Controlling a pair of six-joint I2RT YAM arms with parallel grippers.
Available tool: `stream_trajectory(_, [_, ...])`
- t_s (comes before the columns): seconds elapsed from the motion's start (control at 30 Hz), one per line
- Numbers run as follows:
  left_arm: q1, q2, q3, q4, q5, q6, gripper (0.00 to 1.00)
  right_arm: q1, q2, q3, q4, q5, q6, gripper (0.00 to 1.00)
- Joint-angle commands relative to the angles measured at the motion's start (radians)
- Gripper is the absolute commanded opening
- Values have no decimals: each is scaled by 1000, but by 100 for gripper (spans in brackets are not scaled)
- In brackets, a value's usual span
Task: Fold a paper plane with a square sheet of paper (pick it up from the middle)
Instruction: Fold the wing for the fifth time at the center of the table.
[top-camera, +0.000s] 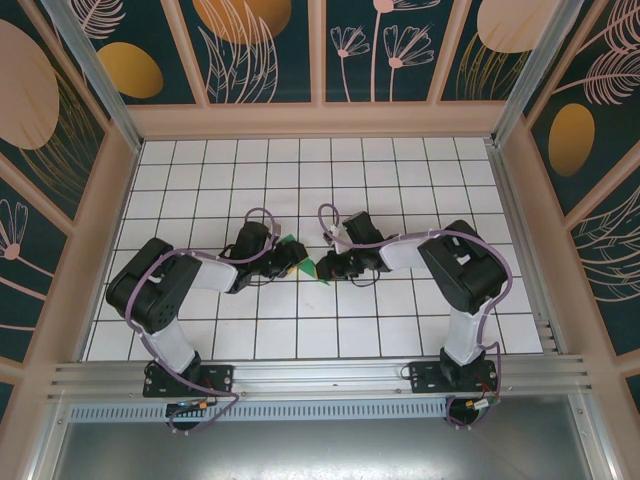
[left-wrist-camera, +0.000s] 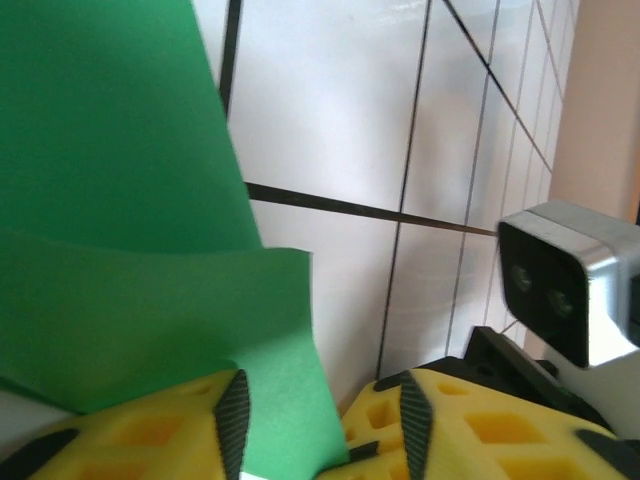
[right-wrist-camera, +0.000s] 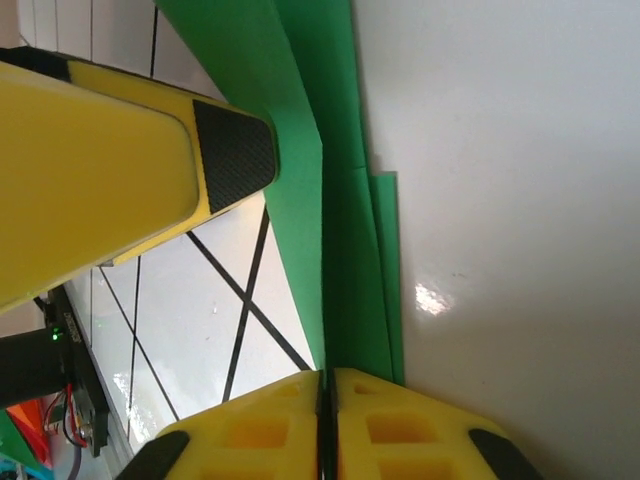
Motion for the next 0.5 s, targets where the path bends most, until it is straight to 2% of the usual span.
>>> stream_trajectory(0.0, [-8,92,-9,-125,-135,58,42,-8,-73,-1,-64,53,1,17])
stream_trajectory(0.1, [-7,97,-8,-131,-138,61,39,-7,-112,-7,-68,73,13,21])
stream_trajectory(0.23, [-8,98,-7,-132,-138,64,38,-5,-137,-6,-69,92,22,21])
stream_trajectory(0.47, [-6,96,-10,-139,-144,69,34,31,-93,51,-80,100,27,7])
